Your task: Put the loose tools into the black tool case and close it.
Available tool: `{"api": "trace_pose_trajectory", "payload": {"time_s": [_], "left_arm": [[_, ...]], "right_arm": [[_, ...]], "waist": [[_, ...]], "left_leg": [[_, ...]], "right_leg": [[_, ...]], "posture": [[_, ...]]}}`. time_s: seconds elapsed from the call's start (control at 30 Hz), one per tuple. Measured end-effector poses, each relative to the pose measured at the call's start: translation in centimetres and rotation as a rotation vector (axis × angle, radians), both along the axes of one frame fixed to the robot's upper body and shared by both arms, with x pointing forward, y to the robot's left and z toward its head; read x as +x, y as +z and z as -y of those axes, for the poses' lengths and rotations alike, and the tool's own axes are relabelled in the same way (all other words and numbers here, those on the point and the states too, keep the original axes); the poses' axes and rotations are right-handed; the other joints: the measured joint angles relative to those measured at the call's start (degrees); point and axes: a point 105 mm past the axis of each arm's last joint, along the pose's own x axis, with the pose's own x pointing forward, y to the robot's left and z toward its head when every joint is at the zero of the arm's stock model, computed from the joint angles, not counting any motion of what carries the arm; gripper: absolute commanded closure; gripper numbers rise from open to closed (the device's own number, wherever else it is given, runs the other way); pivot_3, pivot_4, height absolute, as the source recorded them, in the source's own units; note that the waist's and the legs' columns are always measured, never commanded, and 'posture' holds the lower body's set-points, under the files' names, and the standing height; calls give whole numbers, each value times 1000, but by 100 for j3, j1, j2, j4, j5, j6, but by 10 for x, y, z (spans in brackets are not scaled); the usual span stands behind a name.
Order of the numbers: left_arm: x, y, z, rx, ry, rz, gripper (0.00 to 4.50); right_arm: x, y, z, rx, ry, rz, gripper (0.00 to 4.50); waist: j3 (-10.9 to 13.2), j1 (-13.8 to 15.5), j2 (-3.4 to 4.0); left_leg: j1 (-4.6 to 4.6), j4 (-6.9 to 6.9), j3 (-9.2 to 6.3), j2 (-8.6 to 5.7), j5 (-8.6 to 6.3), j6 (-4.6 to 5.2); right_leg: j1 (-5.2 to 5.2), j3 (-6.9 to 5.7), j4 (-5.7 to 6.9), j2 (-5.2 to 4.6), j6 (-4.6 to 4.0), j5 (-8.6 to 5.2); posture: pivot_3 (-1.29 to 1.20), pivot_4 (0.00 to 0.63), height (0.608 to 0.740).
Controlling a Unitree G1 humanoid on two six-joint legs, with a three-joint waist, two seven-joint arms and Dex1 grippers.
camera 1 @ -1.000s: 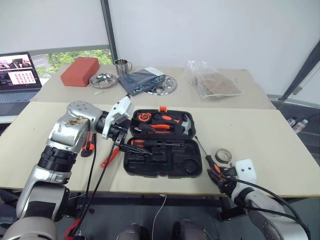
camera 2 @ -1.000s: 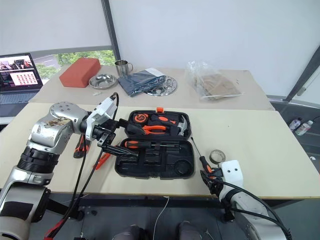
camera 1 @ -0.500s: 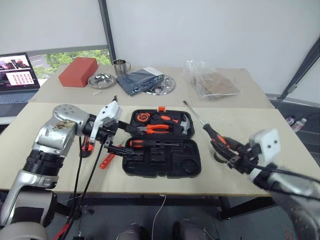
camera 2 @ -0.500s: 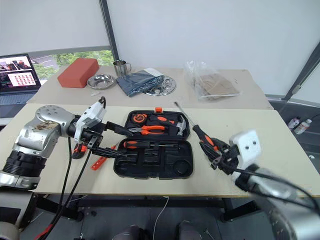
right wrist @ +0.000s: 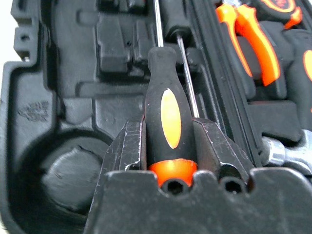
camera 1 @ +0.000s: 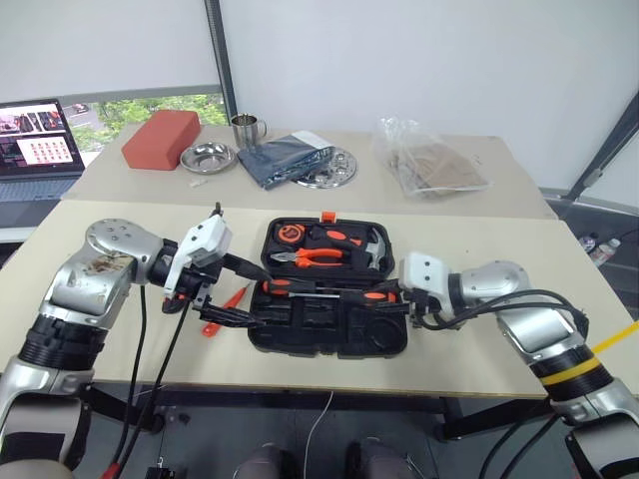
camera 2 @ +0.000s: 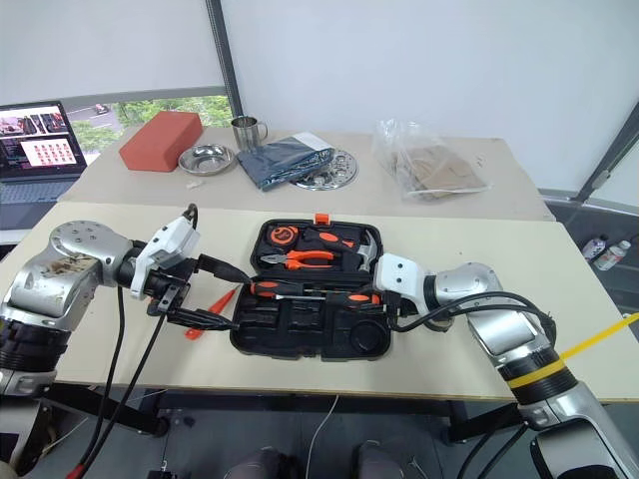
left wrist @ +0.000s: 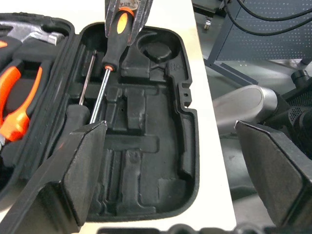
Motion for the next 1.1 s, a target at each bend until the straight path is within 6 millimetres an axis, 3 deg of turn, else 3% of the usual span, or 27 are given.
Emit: {"api": "trace_pose_trajectory", "payload": {"time_s": [0.03, 0.1, 0.33, 0.47, 0.5, 0.67, 0.87, 1.1], "left_arm": [[0, 0, 0, -1, 7, 3, 0], [0, 1, 2, -3, 14, 12, 0], [0, 4, 4, -23, 21, 16, 0], [0, 4, 4, -25, 27, 16, 0], [0, 4, 4, -26, 27, 16, 0], [2, 2, 2, -29, 37, 9, 0], [3, 1, 2, -23, 39, 8, 0], [2, -4, 1, -20, 53, 1, 0]], "right_arm": [[1, -1, -1, -2, 4, 5, 3534], [3, -3, -3, 0, 15, 6, 2508], [7, 3, -14, 64, 1, -16, 215], [6, 16, -26, 162, -17, -48, 215], [5, 18, -29, 175, -13, -52, 754], [3, 16, -39, 197, -4, -73, 2352], [7, -6, -50, 169, -40, -131, 4382], [12, -9, -55, 106, -36, -93, 4455]], "waist": [[0, -8, 0], [0, -22, 0], [0, -28, 1], [1, -31, 2], [1, -30, 2], [1, -28, 3], [2, -36, 4], [0, -43, 6]], "left_leg": [[1, 1, 0, 0, 0, 0], [6, 2, 0, 1, 0, -1], [9, 2, 1, 4, 0, -1], [8, 2, 2, 4, 0, -2], [8, 1, 2, 4, 0, -2], [7, 2, 2, 3, 0, -2], [7, 1, 5, 3, 0, -3], [24, 0, 7, 4, 0, -4]], "right_leg": [[0, 1, 2, 0, 0, 0], [2, 2, 7, 0, 2, -1], [2, 3, 12, 1, -8, 4], [2, 2, 12, 2, -18, 10], [2, 2, 11, 1, -20, 11], [2, 1, 10, 1, -19, 10], [0, 1, 12, 1, -21, 11], [11, 5, 14, 1, -16, 8]], "posture": [[0, 150, 736], [0, 150, 736], [0, 150, 736], [0, 150, 736], [0, 150, 736], [0, 150, 736], [0, 150, 736], [0, 150, 736]]}}
